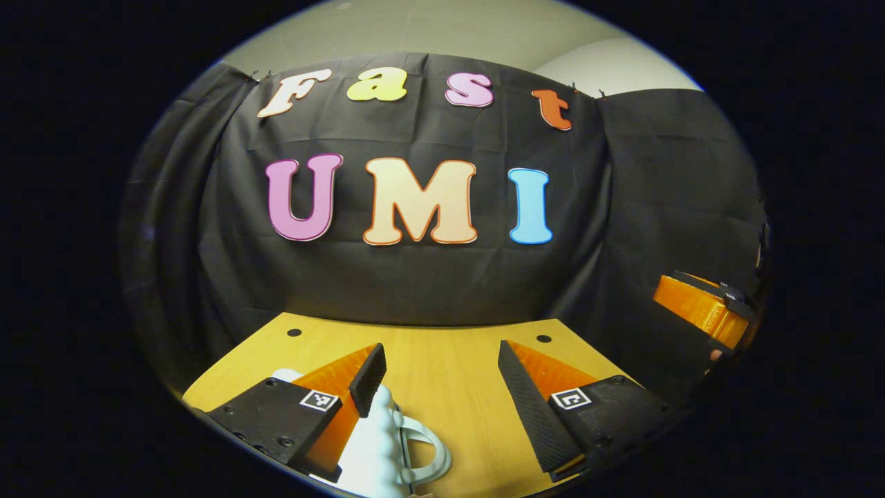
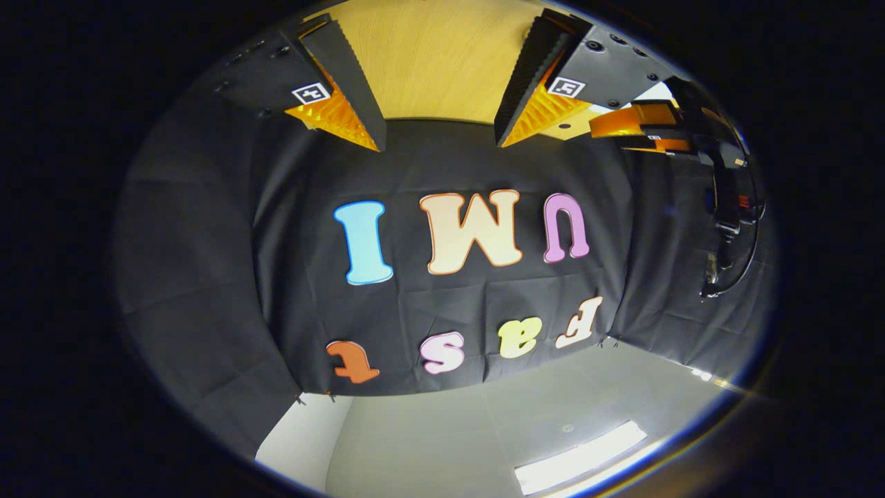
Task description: First open the suitcase, pack the skin care products into it, and then close the suitcase.
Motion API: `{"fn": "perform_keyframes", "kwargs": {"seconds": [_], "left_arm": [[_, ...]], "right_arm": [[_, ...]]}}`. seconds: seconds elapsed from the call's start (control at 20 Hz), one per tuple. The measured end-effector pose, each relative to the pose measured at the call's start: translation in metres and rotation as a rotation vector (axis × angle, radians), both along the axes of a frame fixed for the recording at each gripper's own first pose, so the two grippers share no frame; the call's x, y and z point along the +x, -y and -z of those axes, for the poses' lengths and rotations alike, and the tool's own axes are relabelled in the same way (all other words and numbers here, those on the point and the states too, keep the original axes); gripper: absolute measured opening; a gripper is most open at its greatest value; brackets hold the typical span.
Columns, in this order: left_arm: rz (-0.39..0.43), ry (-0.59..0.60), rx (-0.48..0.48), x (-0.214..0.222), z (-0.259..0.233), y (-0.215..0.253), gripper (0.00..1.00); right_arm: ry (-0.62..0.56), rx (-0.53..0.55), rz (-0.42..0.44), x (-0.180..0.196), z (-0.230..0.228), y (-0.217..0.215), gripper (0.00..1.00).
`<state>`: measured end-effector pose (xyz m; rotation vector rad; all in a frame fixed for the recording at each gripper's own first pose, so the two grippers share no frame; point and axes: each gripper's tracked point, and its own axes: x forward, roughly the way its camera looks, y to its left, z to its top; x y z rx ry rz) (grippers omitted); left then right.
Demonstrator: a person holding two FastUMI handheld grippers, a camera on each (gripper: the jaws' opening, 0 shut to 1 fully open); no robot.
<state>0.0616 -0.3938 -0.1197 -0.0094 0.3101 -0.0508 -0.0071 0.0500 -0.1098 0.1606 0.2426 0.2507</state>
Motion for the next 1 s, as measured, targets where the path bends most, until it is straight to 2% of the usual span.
{"fn": "perform_keyframes", "kwargs": {"seconds": [0.45, 0.95, 1.0], "left_arm": [[0.08, 0.005, -0.014, 0.0, -0.009, -0.013, 0.95], [0.087, -0.005, -0.015, -0.007, -0.011, -0.042, 0.95], [0.09, -0.006, -0.01, -0.007, -0.011, -0.043, 0.95]], "right_arm": [[0.059, -0.046, 0.071, -0.013, -0.032, -0.012, 0.97], [0.06, -0.056, 0.088, -0.021, -0.035, -0.033, 0.97], [0.064, -0.057, 0.088, -0.023, -0.037, -0.035, 0.94]]}}
